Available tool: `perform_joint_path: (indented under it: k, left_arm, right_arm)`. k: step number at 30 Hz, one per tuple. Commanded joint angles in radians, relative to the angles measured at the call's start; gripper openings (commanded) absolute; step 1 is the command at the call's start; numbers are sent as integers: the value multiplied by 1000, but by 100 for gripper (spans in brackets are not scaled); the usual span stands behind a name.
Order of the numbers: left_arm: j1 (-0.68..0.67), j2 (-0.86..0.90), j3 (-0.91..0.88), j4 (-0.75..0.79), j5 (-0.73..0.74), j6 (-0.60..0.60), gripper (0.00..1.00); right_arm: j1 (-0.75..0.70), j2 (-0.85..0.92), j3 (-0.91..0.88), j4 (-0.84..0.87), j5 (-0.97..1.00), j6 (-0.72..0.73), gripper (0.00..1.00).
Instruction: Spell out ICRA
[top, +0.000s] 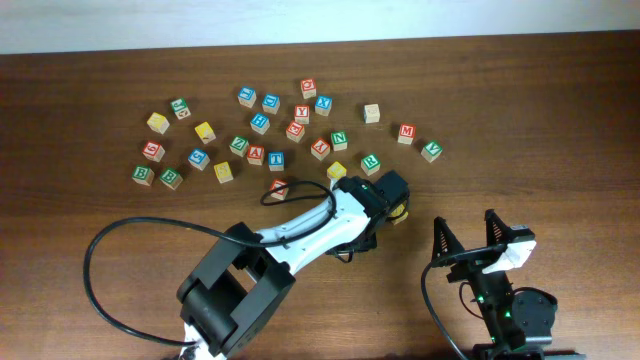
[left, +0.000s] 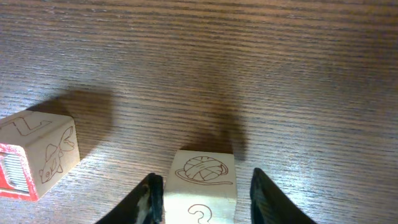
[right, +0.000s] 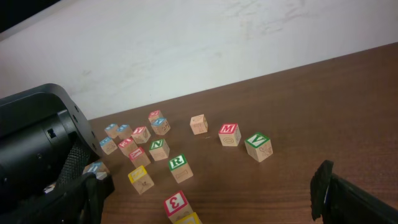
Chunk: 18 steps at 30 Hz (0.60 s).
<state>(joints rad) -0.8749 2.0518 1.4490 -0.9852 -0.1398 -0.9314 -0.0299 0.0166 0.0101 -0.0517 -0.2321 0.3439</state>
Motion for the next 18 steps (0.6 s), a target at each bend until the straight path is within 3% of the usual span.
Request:
perform_joint_path:
  k: [1, 6, 15, 18]
  left_arm:
    - [0, 18, -9, -2, -19, 67, 37]
    - [0, 18, -8, -2, -19, 97, 27]
    - [1, 18, 72, -17, -59, 193, 29]
    - [6, 18, 148, -75, -193, 194, 30]
  right_arm:
    - [3, -4, -5, -5, 8, 2, 98]
    - [3, -4, -5, -5, 8, 2, 98]
    - [3, -4, -5, -5, 8, 2, 98]
    - [4, -4, -5, -5, 8, 2, 98]
